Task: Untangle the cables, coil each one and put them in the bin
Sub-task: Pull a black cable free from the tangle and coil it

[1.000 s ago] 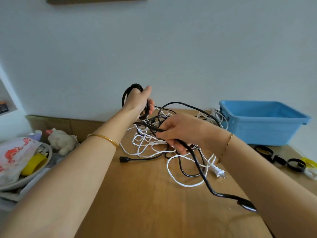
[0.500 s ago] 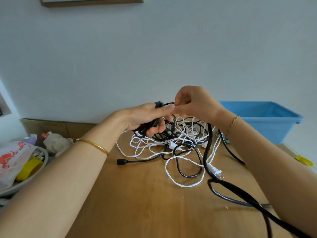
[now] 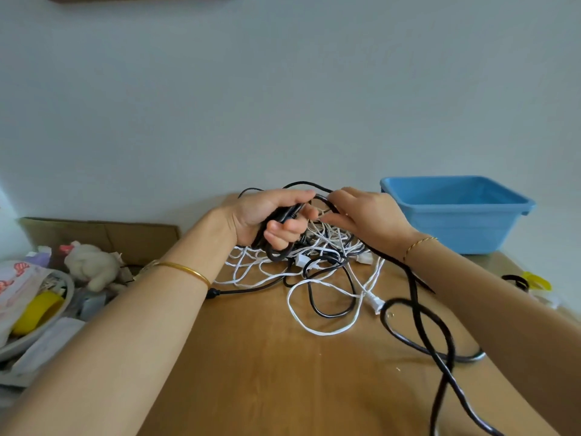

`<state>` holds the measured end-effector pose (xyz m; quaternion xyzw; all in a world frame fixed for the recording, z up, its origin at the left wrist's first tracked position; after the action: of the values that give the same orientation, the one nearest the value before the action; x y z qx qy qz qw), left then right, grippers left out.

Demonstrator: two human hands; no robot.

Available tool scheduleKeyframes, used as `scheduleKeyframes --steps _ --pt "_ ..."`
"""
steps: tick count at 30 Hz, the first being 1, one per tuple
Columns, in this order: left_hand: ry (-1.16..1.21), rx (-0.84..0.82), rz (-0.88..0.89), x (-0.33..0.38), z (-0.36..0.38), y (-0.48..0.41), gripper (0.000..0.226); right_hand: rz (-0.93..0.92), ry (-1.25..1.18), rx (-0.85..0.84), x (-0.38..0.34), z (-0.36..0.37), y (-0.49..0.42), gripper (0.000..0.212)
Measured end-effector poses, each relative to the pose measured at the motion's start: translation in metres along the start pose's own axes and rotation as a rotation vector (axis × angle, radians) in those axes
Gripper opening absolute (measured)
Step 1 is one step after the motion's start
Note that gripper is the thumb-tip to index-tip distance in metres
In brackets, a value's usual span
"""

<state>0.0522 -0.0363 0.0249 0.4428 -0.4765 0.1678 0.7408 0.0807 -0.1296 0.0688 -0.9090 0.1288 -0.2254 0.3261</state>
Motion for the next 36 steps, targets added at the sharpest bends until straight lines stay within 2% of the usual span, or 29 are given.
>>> scheduleKeyframes --steps 2,4,5,8,11,14,17,20,22,27,30,33,36 --pt "0.148 -0.115 0.029 0.007 0.002 0.0 0.03 0.108 -0.055 -0.194 0.015 0.016 0.012 0.056" --pt "0.273 -0.186 0.063 0.014 0.003 0.001 0.03 0.245 -0.095 -0.402 0.027 0.035 0.026 0.048" --pt "0.328 -0.208 0.082 0.019 0.004 0.001 0.029 0.317 -0.13 -0.45 0.03 0.041 0.031 0.042" --pt "0.464 -0.254 0.108 0.03 0.011 0.0 0.022 0.54 -0.304 -0.404 0.028 0.056 0.037 0.043" --pt "0.519 -0.236 0.1 0.033 0.02 -0.004 0.015 0.745 -0.682 -0.239 0.012 0.079 0.04 0.039" --pt "0.514 -0.143 0.137 0.033 0.025 -0.009 0.019 0.753 -0.837 -0.159 -0.006 0.092 0.033 0.031" --pt "0.566 -0.006 0.26 0.038 0.016 -0.019 0.03 0.682 -0.762 -0.197 -0.013 0.095 0.028 0.031" --pt "0.675 0.113 0.388 0.044 0.011 -0.031 0.044 0.721 -0.691 -0.21 -0.006 0.087 0.038 0.035" --pt "0.72 0.25 0.418 0.042 0.006 -0.043 0.035 0.75 -0.635 -0.182 0.0 0.074 0.045 0.035" --pt "0.747 0.481 0.335 0.021 0.01 -0.083 0.028 0.804 -0.395 -0.133 0.021 0.035 0.086 0.023" --pt "0.722 0.583 0.295 0.01 0.018 -0.101 0.029 0.952 -0.127 -0.069 0.053 0.001 0.141 0.025" --pt "0.736 0.66 0.27 0.002 0.024 -0.115 0.024 1.107 0.175 -0.139 0.08 -0.03 0.202 0.031" --pt "0.731 0.703 0.278 -0.003 0.028 -0.126 0.02 1.236 0.35 -0.213 0.098 -0.047 0.255 0.032"
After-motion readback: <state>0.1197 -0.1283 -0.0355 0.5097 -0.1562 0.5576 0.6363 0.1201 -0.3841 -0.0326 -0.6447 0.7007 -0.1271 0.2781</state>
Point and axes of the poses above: each hand's wrist, its own y-axis away from the middle knuckle, its own z-axis out of the palm, x = y × z, the point moved 9 cm from there along -y, towards the middle knuckle, and after that the axes turned 15 degrees about -z, right-handed, at the moved point
